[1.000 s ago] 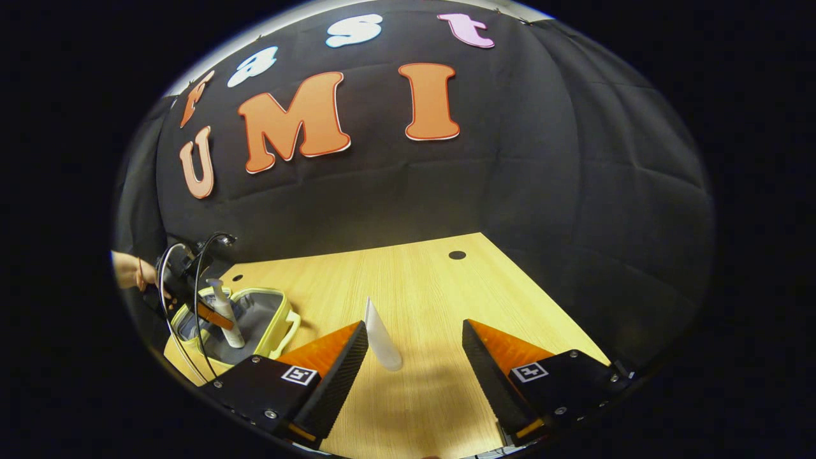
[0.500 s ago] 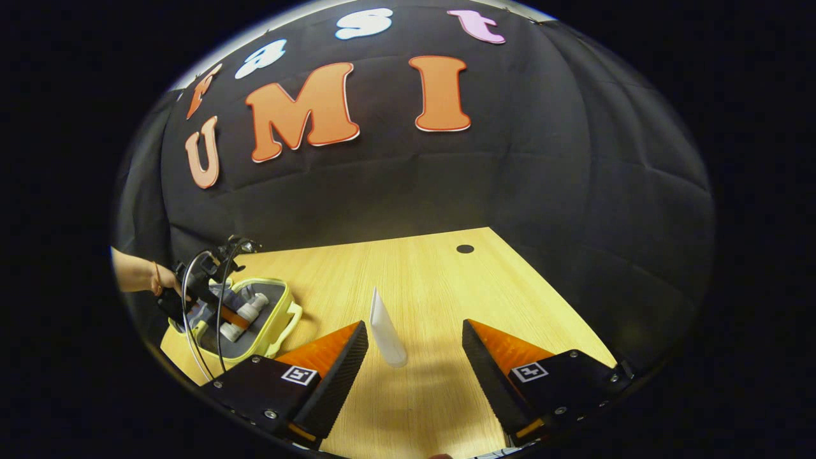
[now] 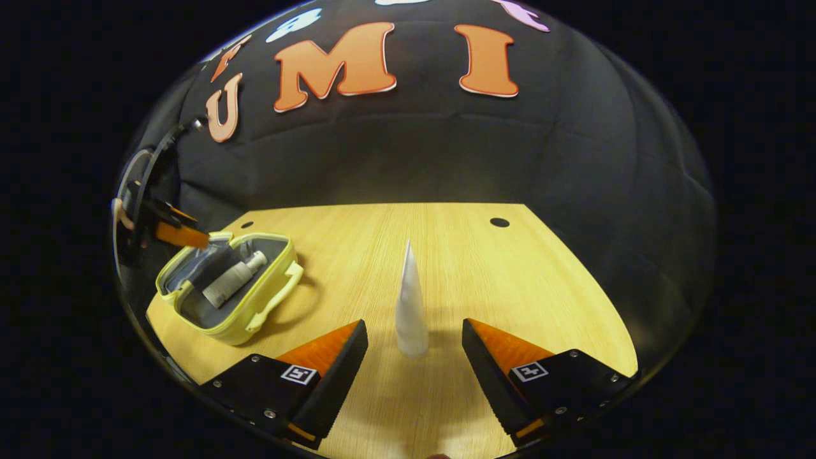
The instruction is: First open the suitcase, pack the skin care products into it, and then close the suitcase.
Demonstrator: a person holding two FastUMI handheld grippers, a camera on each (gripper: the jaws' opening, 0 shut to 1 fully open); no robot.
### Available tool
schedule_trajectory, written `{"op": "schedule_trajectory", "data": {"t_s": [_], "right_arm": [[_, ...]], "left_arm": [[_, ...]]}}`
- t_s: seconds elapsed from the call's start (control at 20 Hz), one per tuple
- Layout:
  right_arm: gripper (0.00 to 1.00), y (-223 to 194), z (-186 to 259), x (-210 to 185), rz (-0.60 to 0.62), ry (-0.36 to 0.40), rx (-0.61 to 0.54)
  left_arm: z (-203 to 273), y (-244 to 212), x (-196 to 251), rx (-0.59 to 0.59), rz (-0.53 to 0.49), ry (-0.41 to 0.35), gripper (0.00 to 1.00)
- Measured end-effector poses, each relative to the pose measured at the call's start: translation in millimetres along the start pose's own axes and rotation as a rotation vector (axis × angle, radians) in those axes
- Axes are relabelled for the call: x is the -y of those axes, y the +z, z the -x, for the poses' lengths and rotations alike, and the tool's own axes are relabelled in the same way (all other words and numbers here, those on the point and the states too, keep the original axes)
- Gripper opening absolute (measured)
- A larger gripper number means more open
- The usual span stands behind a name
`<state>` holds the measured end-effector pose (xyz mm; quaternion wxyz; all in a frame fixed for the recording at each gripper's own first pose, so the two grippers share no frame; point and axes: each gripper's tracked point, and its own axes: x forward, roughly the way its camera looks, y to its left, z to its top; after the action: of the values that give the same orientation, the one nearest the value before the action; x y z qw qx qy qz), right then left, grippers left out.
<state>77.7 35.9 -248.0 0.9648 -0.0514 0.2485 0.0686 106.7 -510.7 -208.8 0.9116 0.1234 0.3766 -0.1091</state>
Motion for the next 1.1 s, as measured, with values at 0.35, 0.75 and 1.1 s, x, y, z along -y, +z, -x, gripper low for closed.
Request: {"op": "schedule_trajectory", "data": {"t_s": [0.35,0.75,1.1], "right_arm": [[0.86,-26,-45,2,0.001,-0.017,-0.075],[0.43,-27,-46,1,0.015,-0.003,-0.098],[0.34,34,-3,-41,-0.128,0.119,-0.155]], "left_arm": [[72,-40,-21,0.063,0.235,0.014,0.99],[99,-81,-57,0.057,0.352,0.093,1.0],[102,-79,-79,0.134,0.332,0.11,1.0]]}}
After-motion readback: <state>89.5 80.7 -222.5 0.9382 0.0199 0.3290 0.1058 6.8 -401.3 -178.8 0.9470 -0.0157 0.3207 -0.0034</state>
